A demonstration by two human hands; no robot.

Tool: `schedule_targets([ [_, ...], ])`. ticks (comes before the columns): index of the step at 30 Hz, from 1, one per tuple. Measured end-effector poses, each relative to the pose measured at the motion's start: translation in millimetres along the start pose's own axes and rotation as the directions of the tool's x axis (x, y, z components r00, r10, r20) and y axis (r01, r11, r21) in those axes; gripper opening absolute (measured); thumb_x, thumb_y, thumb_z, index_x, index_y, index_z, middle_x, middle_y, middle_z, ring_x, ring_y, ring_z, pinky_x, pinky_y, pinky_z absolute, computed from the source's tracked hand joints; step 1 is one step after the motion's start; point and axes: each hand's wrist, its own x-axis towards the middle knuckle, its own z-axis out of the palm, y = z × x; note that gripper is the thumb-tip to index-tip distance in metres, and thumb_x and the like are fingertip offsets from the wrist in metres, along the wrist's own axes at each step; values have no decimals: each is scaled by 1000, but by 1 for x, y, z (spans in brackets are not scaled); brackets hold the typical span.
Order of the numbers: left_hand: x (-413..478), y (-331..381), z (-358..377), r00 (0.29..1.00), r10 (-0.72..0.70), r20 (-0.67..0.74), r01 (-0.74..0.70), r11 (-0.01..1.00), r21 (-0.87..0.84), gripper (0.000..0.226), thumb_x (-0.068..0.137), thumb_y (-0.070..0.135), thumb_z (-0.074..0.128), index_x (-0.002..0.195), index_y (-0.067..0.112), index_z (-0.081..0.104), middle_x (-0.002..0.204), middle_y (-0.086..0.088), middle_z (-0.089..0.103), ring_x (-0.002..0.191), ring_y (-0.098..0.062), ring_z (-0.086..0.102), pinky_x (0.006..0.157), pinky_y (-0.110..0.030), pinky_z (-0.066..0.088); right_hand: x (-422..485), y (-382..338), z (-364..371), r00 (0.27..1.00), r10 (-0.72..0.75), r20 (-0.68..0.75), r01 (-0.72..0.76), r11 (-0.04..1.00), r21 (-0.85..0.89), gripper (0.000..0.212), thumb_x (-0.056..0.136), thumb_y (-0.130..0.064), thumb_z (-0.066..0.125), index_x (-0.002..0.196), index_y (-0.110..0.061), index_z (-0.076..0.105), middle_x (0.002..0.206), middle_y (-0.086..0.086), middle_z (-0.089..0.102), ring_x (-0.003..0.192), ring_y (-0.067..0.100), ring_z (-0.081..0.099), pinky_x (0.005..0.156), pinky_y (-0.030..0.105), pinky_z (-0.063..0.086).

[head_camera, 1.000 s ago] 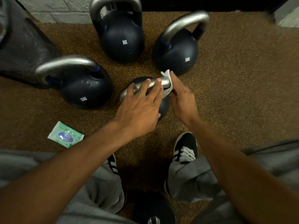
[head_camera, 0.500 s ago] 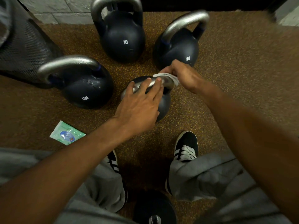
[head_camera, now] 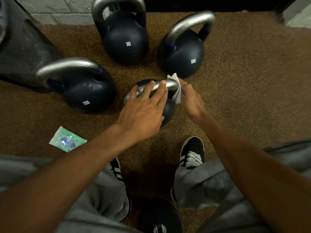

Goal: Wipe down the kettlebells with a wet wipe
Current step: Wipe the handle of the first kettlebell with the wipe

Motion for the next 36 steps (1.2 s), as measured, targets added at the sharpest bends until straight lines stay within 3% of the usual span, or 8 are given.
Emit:
schedule_targets([
  [2,0,0,0,1000,4,-8,-4,1000,-5,82,102,49,46,162,9,7,171,-12,-1,156,-34,8,120,-60,24,3,-7,-1,999,-43,12,42,999,21,54,97,-69,21,135,-52,56,157,1,45,147,22,36,117,52,31],
  [6,0,0,1,1000,1,-29,-2,1000,-11,83,101,51,48,162,8,11,171,-12,3,156,-33,10,119,-59,26,0,-23,1,994,-106,-22,109,983,146,40,109,-35,25,120,-49,61,150,-8,51,146,11,35,117,32,30],
  [11,-1,-1,1,1000,6,-16,-6,1000,2,82,102,50,45,162,9,7,171,-12,-1,156,-33,9,119,-60,25,11,0,2,1000,21,-7,-20,998,53,65,90,-73,19,136,-48,57,136,-3,63,128,18,56,110,53,41],
  [16,0,0,1,1000,-5,-22,5,1000,-2,83,101,51,48,162,9,10,171,-11,2,155,-33,10,118,-60,26,-11,-18,10,986,-139,-94,145,988,62,59,99,-47,18,145,-35,53,154,-1,49,147,16,36,121,45,30],
  [21,1,1,0,1000,0,-3,0,1000,16,83,102,51,45,162,9,5,171,-12,-2,156,-33,8,119,-60,24,-5,-20,7,997,-3,-82,13,992,123,60,95,-53,21,140,-37,57,142,1,59,131,18,52,112,50,39],
  [28,0,2,-1,1000,-6,-13,6,1000,-15,81,102,49,47,162,9,8,171,-11,0,156,-33,9,119,-59,24,-24,-16,31,977,-159,-138,163,986,16,66,97,-38,14,161,-21,19,169,-1,15,156,12,7,127,36,8],
  [33,0,1,-1,1000,-7,-1,7,1000,-20,81,103,49,45,162,10,5,171,-10,-4,156,-33,7,120,-60,23,-23,-11,32,987,-54,-154,70,992,105,62,97,-38,18,156,-28,31,154,-1,44,145,21,36,120,50,28],
  [36,0,1,-2,1000,-8,3,8,1000,-18,80,103,48,44,162,10,5,171,-9,-4,156,-33,7,121,-60,23,-28,-7,38,966,-122,-227,130,991,19,61,95,-38,18,153,-28,36,143,-3,53,129,16,42,108,38,35],
])
